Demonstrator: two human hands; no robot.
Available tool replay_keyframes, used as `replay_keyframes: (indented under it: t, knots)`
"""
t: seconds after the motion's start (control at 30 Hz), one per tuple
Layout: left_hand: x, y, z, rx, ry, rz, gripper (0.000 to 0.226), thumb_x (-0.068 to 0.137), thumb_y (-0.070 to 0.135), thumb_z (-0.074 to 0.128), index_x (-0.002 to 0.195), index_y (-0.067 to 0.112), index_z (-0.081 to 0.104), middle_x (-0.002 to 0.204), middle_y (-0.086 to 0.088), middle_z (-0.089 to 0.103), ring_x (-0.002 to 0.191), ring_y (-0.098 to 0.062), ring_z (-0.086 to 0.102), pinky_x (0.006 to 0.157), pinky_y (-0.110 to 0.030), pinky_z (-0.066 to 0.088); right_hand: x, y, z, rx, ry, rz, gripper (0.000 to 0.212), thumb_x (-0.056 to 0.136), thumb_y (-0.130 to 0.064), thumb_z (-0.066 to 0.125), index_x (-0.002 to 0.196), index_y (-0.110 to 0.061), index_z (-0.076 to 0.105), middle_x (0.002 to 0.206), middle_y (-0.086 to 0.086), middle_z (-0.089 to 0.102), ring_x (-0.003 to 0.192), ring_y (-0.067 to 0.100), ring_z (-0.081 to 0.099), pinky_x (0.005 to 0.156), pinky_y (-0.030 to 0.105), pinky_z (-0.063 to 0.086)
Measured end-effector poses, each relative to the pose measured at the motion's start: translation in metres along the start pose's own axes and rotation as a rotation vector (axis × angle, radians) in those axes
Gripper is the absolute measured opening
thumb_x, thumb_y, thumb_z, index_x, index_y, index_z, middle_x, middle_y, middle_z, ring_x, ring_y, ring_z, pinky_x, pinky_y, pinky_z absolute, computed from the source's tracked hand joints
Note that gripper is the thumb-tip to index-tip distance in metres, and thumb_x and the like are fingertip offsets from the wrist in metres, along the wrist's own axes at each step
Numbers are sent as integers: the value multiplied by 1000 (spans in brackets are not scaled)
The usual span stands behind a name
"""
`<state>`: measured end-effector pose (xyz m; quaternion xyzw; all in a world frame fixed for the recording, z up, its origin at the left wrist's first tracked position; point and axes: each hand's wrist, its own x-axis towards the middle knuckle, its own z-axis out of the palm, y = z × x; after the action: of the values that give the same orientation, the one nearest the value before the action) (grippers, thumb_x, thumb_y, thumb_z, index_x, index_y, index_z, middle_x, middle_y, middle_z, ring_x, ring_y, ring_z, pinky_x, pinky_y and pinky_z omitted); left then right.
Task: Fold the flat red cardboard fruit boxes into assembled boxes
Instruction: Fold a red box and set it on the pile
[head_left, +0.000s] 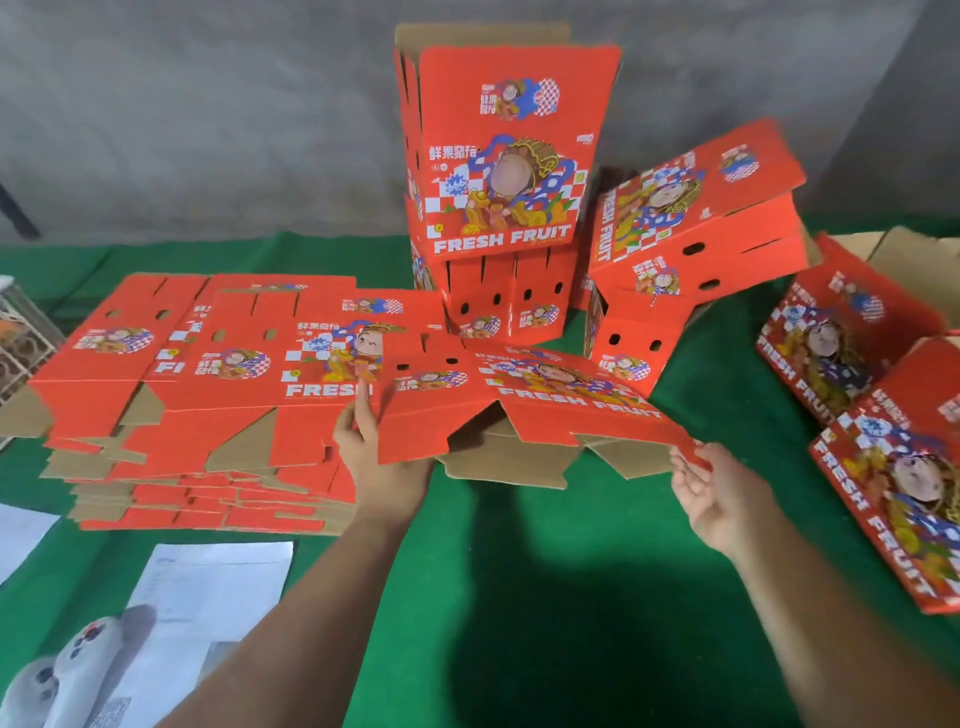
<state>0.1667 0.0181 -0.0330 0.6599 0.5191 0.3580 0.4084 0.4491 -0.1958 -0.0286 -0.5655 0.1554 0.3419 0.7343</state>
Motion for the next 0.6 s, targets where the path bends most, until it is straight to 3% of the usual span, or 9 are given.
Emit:
replay_keyframes:
  t: [0.07,0.17,0.23,0.33,0.37,0.43,0.5,0.57,0.6]
  knots:
    - [-6,6,5,1,-50,228,94,69,35,86,149,33,37,137,10,37,129,-13,35,113,-38,34,-5,-9,-5,-24,-2,-23,16,98,-9,65,114,-4,64,84,5,74,78,14,71,62,25,56]
    - [-6,20,20,141,-152,321,86,79,27,86,153,24,42,148,-9,38,137,-28,35,118,-45,28,-14,-24,-10,-232,3,-115,14,97,-17,69,106,-6,70,63,-1,69,63,13,66,70,30,54]
    - [-10,32,33,183,-255,387,87,88,30,78,161,20,31,156,-7,35,147,-27,30,124,-41,22,-19,-30,-11,-397,-27,-177,19,97,-19,69,109,-4,70,57,-4,62,58,10,58,68,31,51]
    - [-31,54,53,-96,-521,340,93,94,27,75,158,47,11,157,32,31,150,5,26,126,-24,20,-34,-33,-7,-458,-171,-209,40,101,-17,65,136,1,56,73,2,62,63,11,56,76,32,54]
    - [-37,60,60,-224,-565,278,95,95,26,75,156,51,8,157,36,31,149,9,27,125,-21,22,-40,-32,-5,-414,-214,-198,51,102,-15,64,148,-4,45,84,9,65,69,15,56,80,35,55]
    - [-42,70,72,-394,-550,137,102,95,23,75,164,38,1,166,19,28,153,-1,27,129,-35,21,-51,-29,-5,-406,-281,-165,65,104,-13,61,160,-21,30,90,16,62,70,20,53,77,37,51]
    - [-42,81,80,-364,-525,128,108,91,27,78,164,32,-2,168,15,18,156,-2,16,131,-40,15,-60,-27,-2,-551,-324,-143,47,107,-17,56,152,-17,44,80,14,54,63,18,52,67,35,46]
    - [-43,86,86,-253,-530,212,119,85,35,80,163,34,-10,168,15,1,154,6,-4,130,-29,6,-67,-26,0,-752,-304,-177,30,107,-29,55,131,-13,62,70,12,52,56,18,51,61,35,43]
    - [-43,88,89,-203,-545,259,124,85,34,80,163,34,-16,167,13,-11,148,16,-16,125,-15,1,-69,-25,1,-864,-299,-217,35,106,-40,54,117,-10,67,64,9,53,53,17,50,61,35,42]
